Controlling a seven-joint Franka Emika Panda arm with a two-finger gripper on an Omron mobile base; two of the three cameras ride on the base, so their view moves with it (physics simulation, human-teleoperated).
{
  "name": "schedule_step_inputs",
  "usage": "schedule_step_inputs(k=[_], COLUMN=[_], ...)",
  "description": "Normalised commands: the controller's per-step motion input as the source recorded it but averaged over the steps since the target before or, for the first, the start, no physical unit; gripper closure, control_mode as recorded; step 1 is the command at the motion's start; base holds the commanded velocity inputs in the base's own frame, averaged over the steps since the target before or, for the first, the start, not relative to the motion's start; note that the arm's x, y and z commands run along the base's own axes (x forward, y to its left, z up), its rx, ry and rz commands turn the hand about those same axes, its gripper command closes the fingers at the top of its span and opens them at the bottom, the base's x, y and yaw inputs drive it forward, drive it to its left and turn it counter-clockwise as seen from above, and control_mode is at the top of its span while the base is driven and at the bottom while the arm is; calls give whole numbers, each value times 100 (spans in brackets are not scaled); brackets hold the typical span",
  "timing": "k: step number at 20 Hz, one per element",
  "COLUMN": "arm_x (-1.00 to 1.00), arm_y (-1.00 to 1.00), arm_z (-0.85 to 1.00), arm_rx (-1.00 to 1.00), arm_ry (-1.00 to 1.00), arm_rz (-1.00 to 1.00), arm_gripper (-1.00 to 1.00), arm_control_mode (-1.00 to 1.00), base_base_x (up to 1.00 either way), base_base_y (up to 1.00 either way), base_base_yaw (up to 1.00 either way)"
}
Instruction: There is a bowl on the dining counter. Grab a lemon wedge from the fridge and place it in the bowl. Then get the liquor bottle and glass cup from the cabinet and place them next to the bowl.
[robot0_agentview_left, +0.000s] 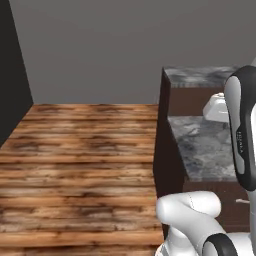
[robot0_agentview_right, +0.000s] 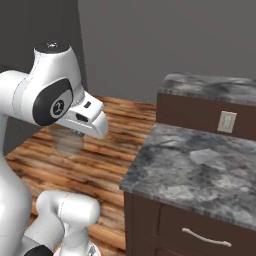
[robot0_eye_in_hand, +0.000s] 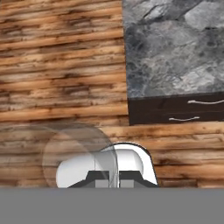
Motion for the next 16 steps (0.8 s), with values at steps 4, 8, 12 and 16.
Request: schedule_step_inputs(k=[4, 8, 12, 16], arm_x=[0, 0, 0, 0], arm_y=[0, 0, 0, 0], arm_z=[0, 0, 0, 0], arm_rx=[0, 0, 0, 0], arm_ry=[0, 0, 0, 0], arm_rz=[0, 0, 0, 0], arm_gripper=[100, 100, 100, 100], arm_control_mode=[100, 100, 100, 100], base_base_x=[35, 67, 79, 94], base_base_y=[100, 100, 99, 99], base_base_yaw=[2, -5, -20, -34])
